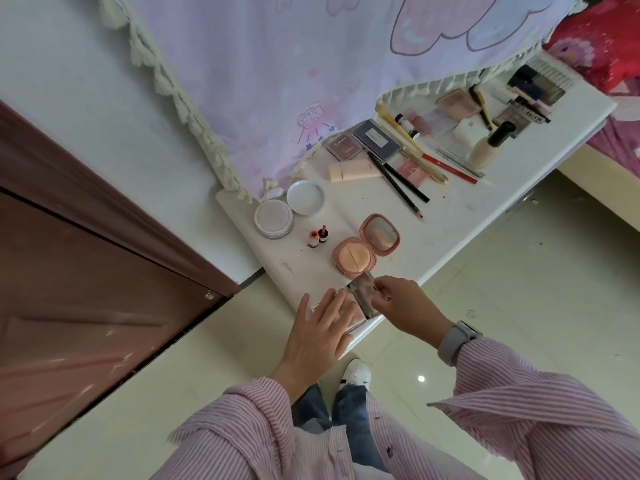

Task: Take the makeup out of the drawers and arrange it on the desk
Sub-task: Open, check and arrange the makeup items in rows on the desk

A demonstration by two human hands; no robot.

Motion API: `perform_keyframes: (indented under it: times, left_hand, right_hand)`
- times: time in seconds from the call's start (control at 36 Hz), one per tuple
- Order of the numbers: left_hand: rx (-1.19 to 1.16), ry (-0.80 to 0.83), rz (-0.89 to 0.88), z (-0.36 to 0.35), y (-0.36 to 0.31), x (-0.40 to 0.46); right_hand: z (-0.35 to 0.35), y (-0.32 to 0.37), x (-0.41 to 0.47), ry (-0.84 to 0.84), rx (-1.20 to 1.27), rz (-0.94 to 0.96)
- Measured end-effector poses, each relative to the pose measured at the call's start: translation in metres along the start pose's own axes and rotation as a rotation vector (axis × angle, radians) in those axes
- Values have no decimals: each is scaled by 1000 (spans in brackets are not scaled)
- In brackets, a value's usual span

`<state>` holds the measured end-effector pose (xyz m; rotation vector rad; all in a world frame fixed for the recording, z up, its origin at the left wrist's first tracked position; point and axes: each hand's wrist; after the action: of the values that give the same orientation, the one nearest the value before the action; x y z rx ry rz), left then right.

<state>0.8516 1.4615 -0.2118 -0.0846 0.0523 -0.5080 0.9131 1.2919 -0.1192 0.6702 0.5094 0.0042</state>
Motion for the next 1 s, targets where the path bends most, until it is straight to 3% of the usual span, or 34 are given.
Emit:
perform_keyframes:
  times: [0.22, 0.36, 0.83, 1.0]
  left_hand:
    - [42, -6, 10, -7, -1, -8]
    - [28, -30, -92, -7, -7, 3]
    - [-41, -20, 56, -10, 13, 32]
    - [-41, -28, 77, -7, 14, 33]
  right_hand:
    - [2, -3, 6, 13, 41, -25]
    - [4, -3, 10, 34, 20, -8]
    - [13, 8, 43, -21, 37, 56]
    - [10, 2, 40, -168, 71, 60]
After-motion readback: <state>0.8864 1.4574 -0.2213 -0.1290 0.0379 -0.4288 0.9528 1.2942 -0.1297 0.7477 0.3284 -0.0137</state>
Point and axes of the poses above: each hand's wrist, its own x-axis towards the middle knuckle, its own z-axis out of the back of the hand, y = z × x, and after that the axes turned 5 degrees about x, right-handed
